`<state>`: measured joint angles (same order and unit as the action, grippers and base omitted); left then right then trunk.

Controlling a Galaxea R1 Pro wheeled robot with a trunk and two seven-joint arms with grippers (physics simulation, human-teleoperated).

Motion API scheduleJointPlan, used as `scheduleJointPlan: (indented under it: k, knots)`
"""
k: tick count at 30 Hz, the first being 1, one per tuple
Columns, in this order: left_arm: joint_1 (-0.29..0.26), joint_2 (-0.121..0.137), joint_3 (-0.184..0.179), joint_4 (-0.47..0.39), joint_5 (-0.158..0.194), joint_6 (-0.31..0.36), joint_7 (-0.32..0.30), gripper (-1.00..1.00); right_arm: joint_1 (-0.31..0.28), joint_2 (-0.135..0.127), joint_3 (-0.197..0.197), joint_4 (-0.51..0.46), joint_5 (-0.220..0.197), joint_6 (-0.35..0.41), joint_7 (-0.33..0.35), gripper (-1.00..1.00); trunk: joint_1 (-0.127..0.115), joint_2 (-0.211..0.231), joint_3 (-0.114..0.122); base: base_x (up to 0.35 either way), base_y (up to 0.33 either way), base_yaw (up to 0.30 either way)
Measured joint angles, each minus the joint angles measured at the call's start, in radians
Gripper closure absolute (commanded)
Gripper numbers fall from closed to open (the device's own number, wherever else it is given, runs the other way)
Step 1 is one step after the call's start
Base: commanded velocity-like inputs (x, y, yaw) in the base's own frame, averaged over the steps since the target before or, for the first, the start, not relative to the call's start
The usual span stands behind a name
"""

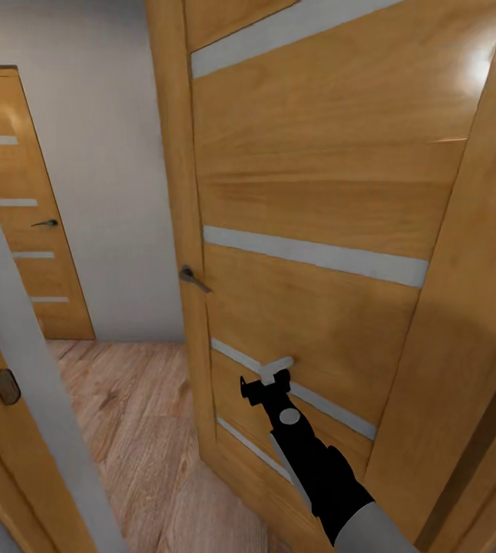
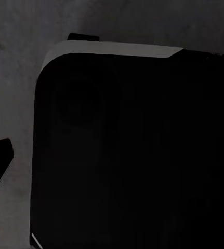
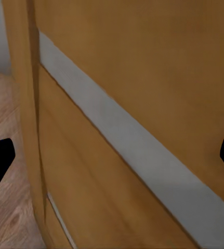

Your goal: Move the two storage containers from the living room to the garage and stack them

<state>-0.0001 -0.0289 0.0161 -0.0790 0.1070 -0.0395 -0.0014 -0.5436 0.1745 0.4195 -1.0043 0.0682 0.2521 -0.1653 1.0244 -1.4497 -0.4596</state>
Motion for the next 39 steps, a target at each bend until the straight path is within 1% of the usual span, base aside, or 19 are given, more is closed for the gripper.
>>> scheduleJointPlan:
  k: [3, 4, 5, 6, 8, 12, 14, 17, 18, 19, 20, 21, 25, 39]
  knots:
    - [0.000, 0.000, 0.000, 0.000, 0.000, 0.000, 0.000, -1.00, -0.008, 0.000, 0.000, 0.036, 0.010, -0.010, -0.001, -1.00, 0.000, 0.000, 0.000, 0.206, 0.000, 0.000]
    - [0.000, 0.000, 0.000, 0.000, 0.000, 0.000, 0.000, -1.00, -0.023, 0.000, 0.000, 0.057, 0.011, -0.021, -0.002, -1.00, 0.000, 0.000, 0.000, 0.073, 0.000, 0.000]
    - [0.000, 0.000, 0.000, 0.000, 0.000, 0.000, 0.000, -1.00, -0.050, 0.000, 0.001, 0.102, 0.011, -0.040, -0.001, -1.00, 0.000, 0.000, 0.000, 0.058, 0.000, 0.000]
    - [0.000, 0.000, 0.000, 0.000, 0.000, 0.000, 0.000, -1.00, -0.060, 0.000, -0.001, 0.120, 0.020, -0.046, -0.005, -1.00, 0.000, 0.000, 0.000, 0.037, 0.000, 0.000]
    - [0.000, 0.000, 0.000, 0.000, 0.000, 0.000, 0.000, -1.00, -0.096, 0.000, 0.002, 0.195, 0.017, -0.078, 0.000, -1.00, 0.001, 0.000, 0.000, 0.017, 0.000, 0.000]
    - [0.000, 0.000, 0.000, 0.000, 0.000, 0.000, 0.000, -1.00, -0.117, 0.000, -0.028, 0.258, 0.017, -0.112, -0.001, -1.00, 0.001, 0.000, 0.000, 0.005, 0.000, 0.000]
    - [0.000, 0.000, 0.000, 0.000, 0.000, 0.000, 0.000, -1.00, -0.151, 0.000, -0.037, 0.313, 0.016, -0.124, 0.002, -1.00, 0.001, 0.000, 0.000, 0.000, 0.000, 0.000]
    - [0.000, 0.000, 0.000, 0.000, 0.000, 0.000, 0.000, -1.00, -0.205, 0.000, -0.069, 0.414, 0.019, -0.162, -0.002, -1.00, 0.001, 0.000, 0.000, 0.000, 0.000, 0.000]
    - [0.000, 0.000, 0.000, 0.000, 0.000, 0.000, 0.000, -1.00, -0.222, 0.000, -0.074, 0.454, 0.022, -0.180, -0.004, -1.00, 0.001, 0.000, 0.000, 0.000, 0.000, 0.000]
    - [0.000, 0.000, 0.000, 0.000, 0.000, 0.000, 0.000, -1.00, -0.231, 0.000, -0.074, 0.474, 0.022, -0.189, -0.004, -1.00, 0.001, 0.000, 0.000, 0.000, 0.000, 0.000]
    - [0.000, 0.000, 0.000, 0.000, 0.000, 0.000, 0.000, -1.00, -0.263, 0.000, -0.061, 0.542, 0.018, -0.219, 0.004, -1.00, 0.001, 0.000, 0.000, 0.000, 0.000, 0.000]
    - [0.000, 0.000, 0.000, 0.000, 0.000, 0.000, 0.000, -1.00, -0.269, 0.000, -0.068, 0.559, 0.018, -0.225, 0.001, -1.00, 0.001, 0.000, 0.000, 0.000, 0.000, 0.000]
    - [0.000, 0.000, 0.000, 0.000, 0.000, 0.000, 0.000, -1.00, -0.278, 0.000, -0.070, 0.578, 0.018, -0.229, 0.000, -1.00, 0.001, 0.000, 0.000, 0.000, 0.000, 0.000]
    - [0.000, 0.000, 0.000, 0.000, 0.002, 0.000, 0.000, -1.00, -0.279, 0.000, -0.075, 0.575, 0.016, -0.221, 0.003, -1.00, 0.001, 0.000, 0.000, 0.000, 0.000, 0.000]
